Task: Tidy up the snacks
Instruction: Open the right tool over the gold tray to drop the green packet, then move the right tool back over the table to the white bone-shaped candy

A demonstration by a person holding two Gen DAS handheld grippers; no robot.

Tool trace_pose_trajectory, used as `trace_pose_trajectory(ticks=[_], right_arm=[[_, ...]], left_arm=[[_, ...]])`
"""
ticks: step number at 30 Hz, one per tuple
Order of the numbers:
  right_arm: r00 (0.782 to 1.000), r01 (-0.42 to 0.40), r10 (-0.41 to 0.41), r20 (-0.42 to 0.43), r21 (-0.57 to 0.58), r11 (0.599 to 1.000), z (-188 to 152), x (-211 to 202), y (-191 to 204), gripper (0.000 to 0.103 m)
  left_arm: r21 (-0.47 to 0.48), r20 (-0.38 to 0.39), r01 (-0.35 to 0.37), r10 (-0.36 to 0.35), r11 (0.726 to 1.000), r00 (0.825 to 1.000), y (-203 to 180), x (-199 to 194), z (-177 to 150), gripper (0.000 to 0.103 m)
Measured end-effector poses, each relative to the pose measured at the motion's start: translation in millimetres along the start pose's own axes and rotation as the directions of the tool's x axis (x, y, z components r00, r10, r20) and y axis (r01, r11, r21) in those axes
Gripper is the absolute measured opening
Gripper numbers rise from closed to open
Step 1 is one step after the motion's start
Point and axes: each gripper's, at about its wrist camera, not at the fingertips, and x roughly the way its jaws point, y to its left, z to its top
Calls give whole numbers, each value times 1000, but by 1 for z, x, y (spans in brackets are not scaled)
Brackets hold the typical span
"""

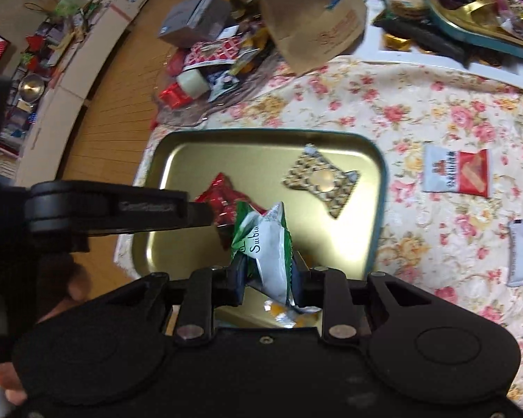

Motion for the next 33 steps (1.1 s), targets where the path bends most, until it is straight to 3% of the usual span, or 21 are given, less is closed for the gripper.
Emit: trace_pose_trajectory(ticks=[4, 13, 23, 33], right_arm=[[999, -40, 40, -17, 3, 999, -2, -3, 8, 34], [996, 88, -88, 33, 7, 996, -1, -8, 4, 36], [985, 159, -162, 51, 63, 985, -1, -18, -27, 36], [971, 219, -232, 61, 169, 961, -7, -41, -78, 36]], left_arm=[[4, -3, 4, -4, 1000, 1000, -2, 0, -1, 43], [39, 0, 7, -7, 999, 1000, -16, -2, -2, 43], [65, -1, 16, -16, 998, 1000, -34, -4, -4, 43], [160, -3, 58, -58, 985, 998, -83, -12, -13, 43]])
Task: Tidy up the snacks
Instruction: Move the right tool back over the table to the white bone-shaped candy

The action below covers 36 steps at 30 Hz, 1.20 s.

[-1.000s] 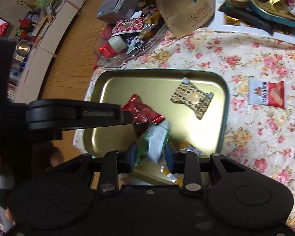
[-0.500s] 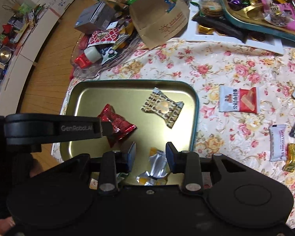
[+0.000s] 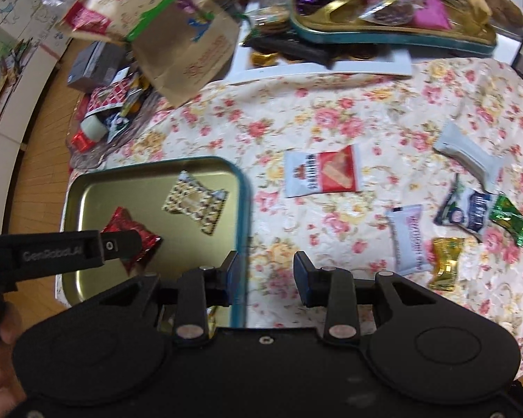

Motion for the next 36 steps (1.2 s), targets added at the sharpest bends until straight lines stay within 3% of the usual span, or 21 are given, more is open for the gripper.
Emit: trace_pose_trajectory(ticks=[18, 27, 36], right_arm=[[998, 53, -59, 21, 215, 975, -6, -28, -110, 36], [994, 52, -85, 64, 400, 915, 3, -51, -176, 36], [985, 9, -107, 137, 574, 819, 12, -80, -244, 36]], left_arm=[[153, -38, 45, -39, 987, 998, -93, 8, -10, 43], [126, -41, 83, -79, 989, 996, -112, 6, 4, 43], [69, 24, 126, -128, 990, 991, -120, -14, 17, 43]])
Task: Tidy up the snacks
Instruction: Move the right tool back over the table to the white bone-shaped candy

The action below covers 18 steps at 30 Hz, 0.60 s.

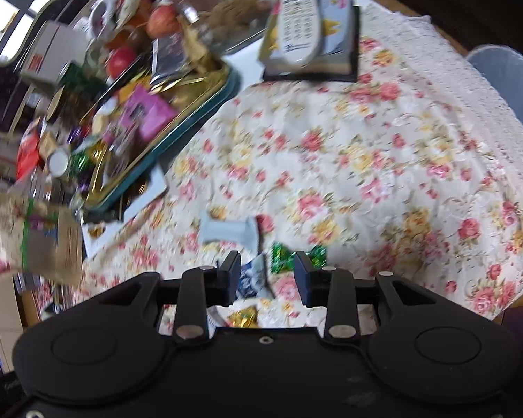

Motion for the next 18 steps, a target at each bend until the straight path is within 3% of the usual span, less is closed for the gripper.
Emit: trace_pose_trajectory(ticks=[4, 7, 13, 18], right_arm=[[999, 41, -42, 26, 45, 998, 9, 7, -12, 37], [997, 59, -60, 38, 12, 998, 9, 17, -10, 37], [1000, -7, 7, -2, -129, 992, 0, 47, 28, 37], [1000, -9, 11, 3, -296, 955, -13, 68, 66, 37]], left_arm=[[9, 10, 7, -7, 1000, 1000, -7, -2, 3, 43], [9, -3, 27, -27, 1000, 1000, -10, 0, 4, 43], [-18, -5, 54, -54, 998, 999, -4, -4, 6, 43], [-56, 1, 69, -69, 996, 998, 6, -9, 7, 43]])
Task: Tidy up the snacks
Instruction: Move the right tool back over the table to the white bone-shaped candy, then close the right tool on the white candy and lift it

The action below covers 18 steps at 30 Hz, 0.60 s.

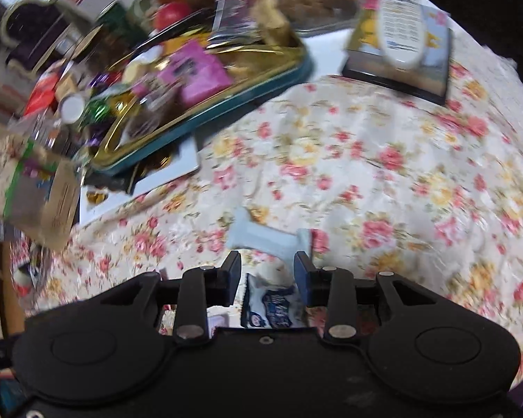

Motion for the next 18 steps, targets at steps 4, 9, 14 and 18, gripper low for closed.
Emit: trace_pose_trajectory(ticks=[4, 9, 14, 18], right_arm=[[1000, 21, -21, -5, -106, 994, 3, 20, 18, 37], [995, 97, -93, 34, -188, 977, 10, 36, 25, 37], [990, 141, -124, 72, -323, 936, 12, 43, 28, 37], [993, 114, -101, 58, -347, 931, 13, 46, 23, 37]], left_arm=[[-15, 6, 8, -8, 1000, 1000, 5, -4, 0, 42], [-5, 15, 5, -5, 1000, 1000, 4, -6, -1, 43], [-5, 9, 4, -4, 1000, 1000, 4, -5, -1, 42], [2, 9, 7, -7, 1000, 1000, 4, -6, -2, 43]])
